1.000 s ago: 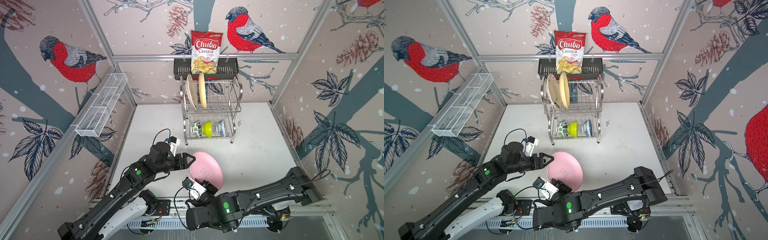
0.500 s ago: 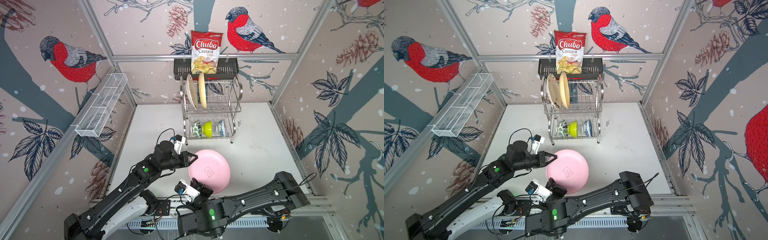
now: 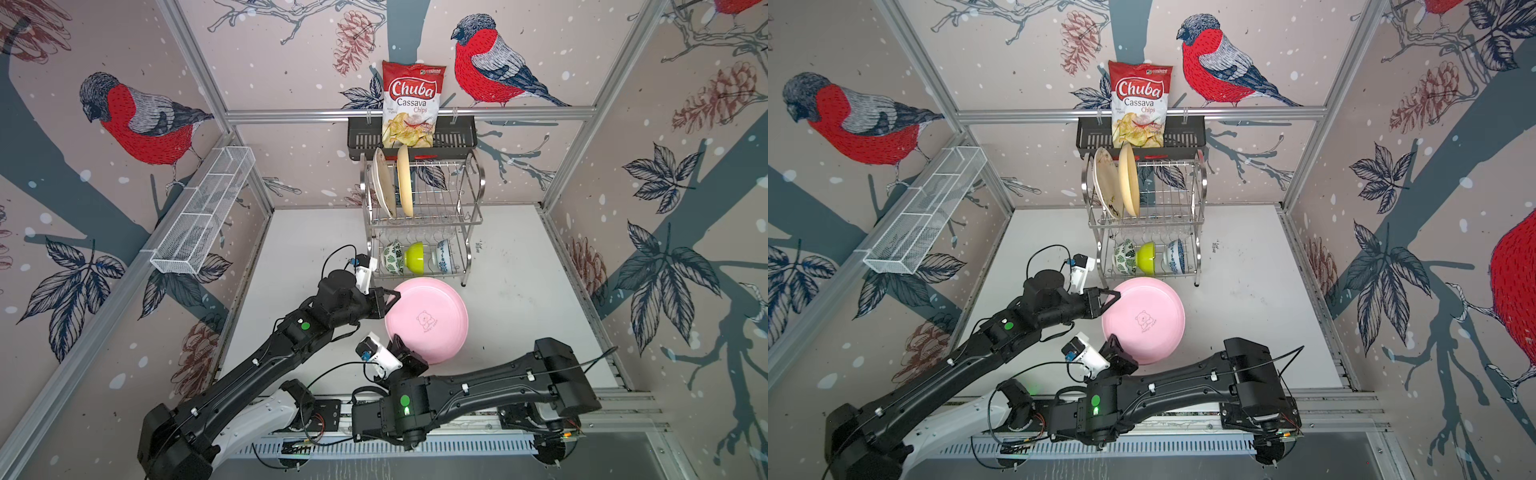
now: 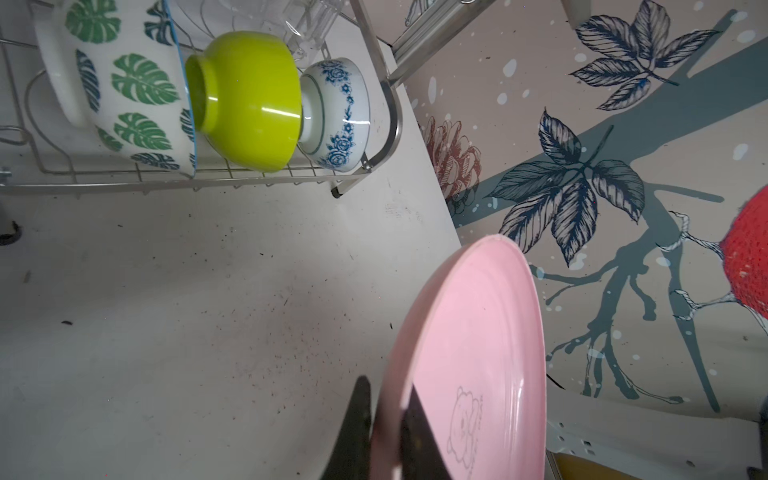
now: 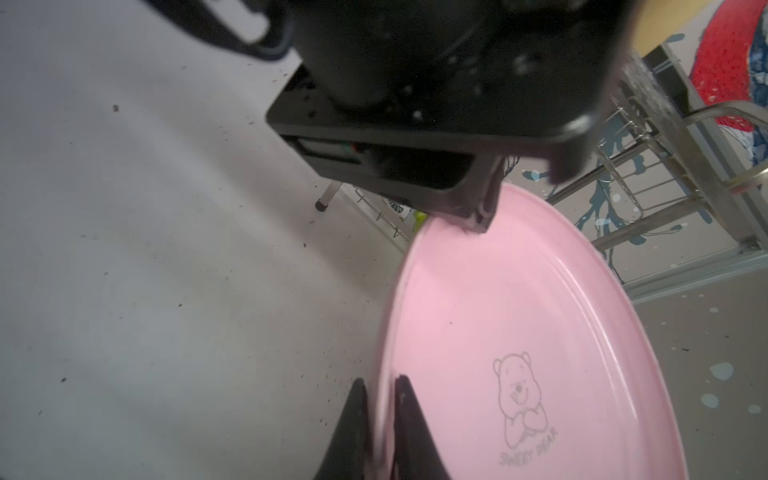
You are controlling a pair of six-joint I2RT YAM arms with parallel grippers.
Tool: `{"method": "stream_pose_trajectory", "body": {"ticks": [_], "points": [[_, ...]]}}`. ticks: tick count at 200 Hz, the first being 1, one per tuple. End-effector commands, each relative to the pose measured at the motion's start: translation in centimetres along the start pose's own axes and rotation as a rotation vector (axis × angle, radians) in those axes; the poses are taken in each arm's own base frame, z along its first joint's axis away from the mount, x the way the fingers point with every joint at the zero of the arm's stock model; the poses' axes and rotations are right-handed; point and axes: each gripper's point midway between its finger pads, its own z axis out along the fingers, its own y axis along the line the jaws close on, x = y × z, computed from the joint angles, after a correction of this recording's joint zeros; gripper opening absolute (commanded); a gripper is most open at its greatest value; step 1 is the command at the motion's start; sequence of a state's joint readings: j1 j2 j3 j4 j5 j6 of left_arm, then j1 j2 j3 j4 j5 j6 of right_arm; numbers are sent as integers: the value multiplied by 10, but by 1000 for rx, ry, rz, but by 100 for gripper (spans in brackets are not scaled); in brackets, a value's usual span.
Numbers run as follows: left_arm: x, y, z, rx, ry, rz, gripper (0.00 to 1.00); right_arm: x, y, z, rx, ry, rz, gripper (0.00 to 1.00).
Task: Unload the mixed dishes from the dish rack
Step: 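Lower the pink plate toward the table while the left gripper grasps its edge, then open the right gripper and pull it back from the pink plate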
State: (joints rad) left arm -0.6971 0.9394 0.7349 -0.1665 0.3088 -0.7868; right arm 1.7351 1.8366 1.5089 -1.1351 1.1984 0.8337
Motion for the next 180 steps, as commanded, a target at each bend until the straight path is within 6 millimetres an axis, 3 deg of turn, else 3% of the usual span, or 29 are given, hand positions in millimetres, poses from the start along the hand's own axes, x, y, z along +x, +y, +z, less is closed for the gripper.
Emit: {"method": "stream_pose_trajectory", "body": {"ticks": [1,30,57,133,156,180], "points": [[19,5,2,-18,98,-118,0,-12,-20,12,80,-70,55,25],[16,12,5,-38,62,-131,0,-12,0,23,-120,-56,88,30],[11,19,5,-61,22,-135,0,-22,8,23,-337,-75,152,43],[-6,31,0,-100,-62,-98,0,-61,43,-38,-905,-157,335,58],[-15,36,-2,-103,-77,-87,0,-69,40,-54,-1018,-175,436,58],[-23,46,-6,-131,-97,-76,0,-76,21,-66,-1103,-211,572,58]]}}
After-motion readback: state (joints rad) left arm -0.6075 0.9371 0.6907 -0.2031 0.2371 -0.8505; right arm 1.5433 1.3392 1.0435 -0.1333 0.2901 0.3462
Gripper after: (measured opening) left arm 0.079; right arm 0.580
